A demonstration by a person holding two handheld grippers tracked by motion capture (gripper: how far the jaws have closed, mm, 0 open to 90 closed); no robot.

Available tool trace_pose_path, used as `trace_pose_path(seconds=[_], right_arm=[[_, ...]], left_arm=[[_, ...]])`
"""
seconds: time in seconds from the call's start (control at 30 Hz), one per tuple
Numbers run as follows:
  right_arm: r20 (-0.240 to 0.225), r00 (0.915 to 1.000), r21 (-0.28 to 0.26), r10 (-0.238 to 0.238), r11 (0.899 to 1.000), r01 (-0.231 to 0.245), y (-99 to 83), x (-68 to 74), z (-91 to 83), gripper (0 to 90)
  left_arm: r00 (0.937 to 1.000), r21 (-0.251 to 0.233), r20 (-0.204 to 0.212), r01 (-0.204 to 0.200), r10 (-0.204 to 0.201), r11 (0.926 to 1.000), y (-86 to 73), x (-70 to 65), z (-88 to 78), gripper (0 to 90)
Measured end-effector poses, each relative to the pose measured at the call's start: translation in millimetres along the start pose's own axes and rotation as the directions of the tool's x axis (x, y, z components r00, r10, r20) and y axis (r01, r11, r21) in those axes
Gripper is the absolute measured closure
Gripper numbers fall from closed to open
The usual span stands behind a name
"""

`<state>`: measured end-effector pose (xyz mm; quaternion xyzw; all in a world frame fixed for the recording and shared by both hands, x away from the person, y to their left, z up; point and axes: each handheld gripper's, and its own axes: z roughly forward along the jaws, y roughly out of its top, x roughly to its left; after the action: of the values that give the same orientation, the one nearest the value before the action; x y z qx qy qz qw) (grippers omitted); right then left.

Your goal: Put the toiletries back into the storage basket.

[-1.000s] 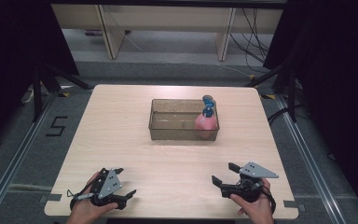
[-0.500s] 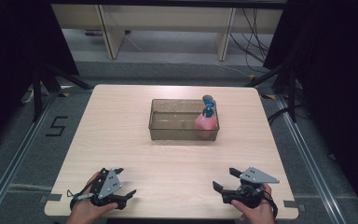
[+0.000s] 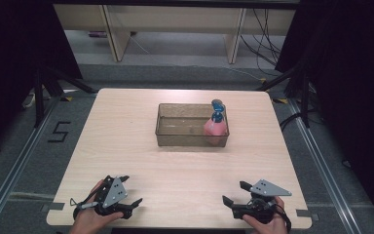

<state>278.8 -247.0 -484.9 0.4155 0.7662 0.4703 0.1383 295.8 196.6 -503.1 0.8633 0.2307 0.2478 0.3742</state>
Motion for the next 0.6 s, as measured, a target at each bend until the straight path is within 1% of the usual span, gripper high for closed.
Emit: trace_pose_path(seconds=[0.03, 0.07, 0.1, 0.13, 0.17, 0.2, 0.23, 0.3, 0.33, 0.37, 0.47, 0.53, 0.57, 0.6], right_arm=[[0.000, 0.9997, -0.017, -0.024, 1.000, 0.024, -0.6, -1.9, 0.8, 15.6], [-0.008, 0.9998, -0.018, -0.016, 1.000, 0.016, -1.4, -1.5, -0.2, 15.6], [-0.014, 0.9995, -0.003, 0.029, 1.000, -0.029, -2.4, 1.6, -1.0, 15.6], [-0.014, 0.9995, -0.003, 0.029, 1.000, -0.029, -2.4, 1.6, -1.0, 15.6], [0.006, 0.9996, -0.002, -0.029, 1.000, 0.029, -2.9, -2.1, -2.8, 15.6], [0.006, 0.9996, -0.002, -0.029, 1.000, 0.029, -2.9, -2.1, -2.8, 15.6], [0.004, 0.9997, 0.005, -0.026, 1.000, 0.026, -3.7, -1.6, -3.6, 15.6], [0.010, 0.9995, 0.010, -0.030, 1.000, 0.030, -4.3, -1.0, -3.7, 15.6], [0.002, 0.9996, 0.008, -0.028, 1.000, 0.028, -4.4, -0.7, -3.4, 15.6], [0.007, 0.9991, 0.013, -0.042, 0.999, 0.042, -4.5, -1.0, -4.4, 15.6], [0.001, 0.9992, 0.020, -0.039, 0.999, 0.039, -5.3, -0.2, -3.9, 15.6], [-0.002, 0.9990, 0.020, -0.045, 0.999, 0.045, -5.9, 0.2, -3.8, 15.6], [-0.006, 0.9998, 0.033, -0.017, 0.999, 0.017, -6.8, 2.3, -4.1, 15.6], [-0.015, 0.9996, 0.044, -0.023, 0.999, 0.024, -7.2, 2.4, -3.6, 15.6]], left_arm=[[0.9998, -0.001, -0.015, -0.009, 0.009, 1.0000, -0.4, 0.9, 0.5, 15.1], [0.9998, -0.001, -0.015, -0.009, 0.009, 1.0000, -0.4, 0.9, 0.5, 15.1], [0.9999, -0.001, -0.013, -0.009, 0.009, 1.0000, -0.3, 0.8, 0.5, 15.1], [0.9999, -0.001, -0.013, -0.009, 0.009, 1.0000, -0.3, 0.8, 0.5, 15.1], [0.9999, -0.001, -0.012, -0.009, 0.009, 1.0000, -0.3, 0.7, 0.5, 15.1], [0.9999, -0.001, -0.012, -0.009, 0.009, 1.0000, -0.3, 0.7, 0.5, 15.1], [1.0000, -0.001, -0.006, 0.001, -0.001, 1.0000, 0.1, -0.1, 0.2, 15.1], [1.0000, -0.002, -0.001, -0.001, 0.001, 1.0000, 0.1, 0.1, 0.0, 15.1], [1.0000, -0.006, -0.002, 0.002, -0.002, 1.0000, 0.1, 0.0, 0.2, 15.1], [1.0000, 0.000, 0.001, -0.006, 0.006, 1.0000, 0.1, 0.5, -0.3, 15.1], [1.0000, 0.003, 0.000, -0.005, 0.005, 1.0000, 0.3, 0.4, -0.5, 15.1], [1.0000, 0.004, -0.005, -0.007, 0.007, 1.0000, 0.4, 0.6, -0.5, 15.1], [1.0000, 0.004, -0.004, -0.008, 0.008, 1.0000, 0.3, 0.7, -0.4, 15.1], [1.0000, 0.001, -0.002, -0.004, 0.004, 1.0000, 0.3, 0.4, -0.3, 15.1]])
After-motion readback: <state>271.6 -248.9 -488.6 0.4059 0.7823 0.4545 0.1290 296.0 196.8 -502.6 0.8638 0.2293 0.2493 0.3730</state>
